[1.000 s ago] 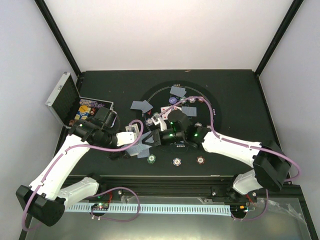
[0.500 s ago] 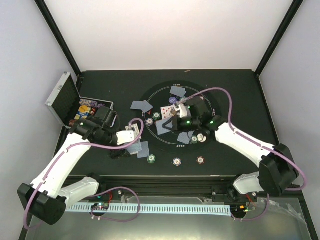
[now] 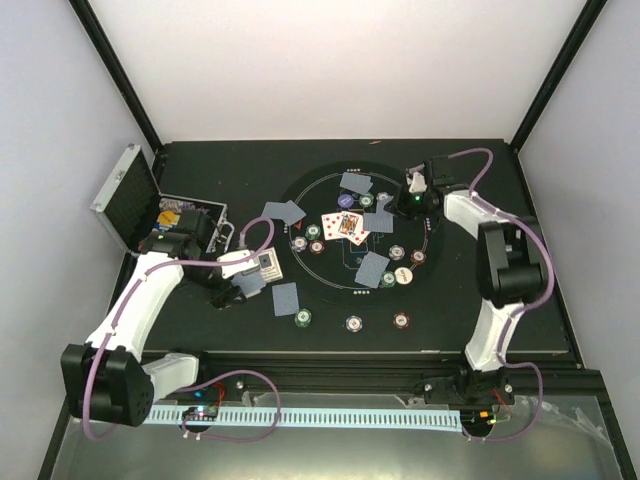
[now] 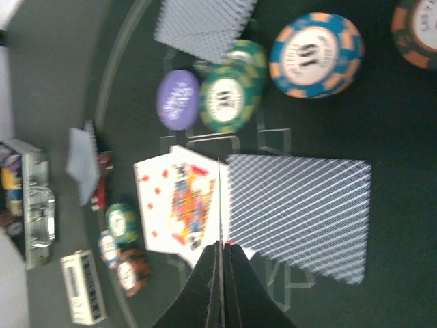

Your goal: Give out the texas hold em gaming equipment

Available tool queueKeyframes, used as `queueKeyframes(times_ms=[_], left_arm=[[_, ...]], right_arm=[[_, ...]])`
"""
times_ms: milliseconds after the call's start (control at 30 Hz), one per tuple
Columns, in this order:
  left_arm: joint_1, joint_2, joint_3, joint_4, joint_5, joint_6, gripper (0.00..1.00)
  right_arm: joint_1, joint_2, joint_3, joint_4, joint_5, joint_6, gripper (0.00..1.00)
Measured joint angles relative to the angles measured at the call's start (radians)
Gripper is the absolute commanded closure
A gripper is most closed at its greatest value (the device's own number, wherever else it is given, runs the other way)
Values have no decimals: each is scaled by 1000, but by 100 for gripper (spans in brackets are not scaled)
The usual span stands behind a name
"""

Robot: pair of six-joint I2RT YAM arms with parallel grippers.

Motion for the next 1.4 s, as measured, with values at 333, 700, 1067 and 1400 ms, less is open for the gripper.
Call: queueKeyframes(times_ms=[333, 700, 1067, 1400], left_arm=[[148, 124, -90, 155, -73, 80, 98], [185, 330, -133, 333, -158, 107, 88], [185, 391, -137, 370, -166, 123, 1], [187, 285, -147, 321, -177, 134, 1]], right_arm=[[-18, 222, 91, -74, 32, -45, 90], [-19, 166, 43, -111, 105, -81, 42], [-19, -116, -18, -155, 162, -91, 0], [-19, -271, -39, -245, 230, -111, 0]])
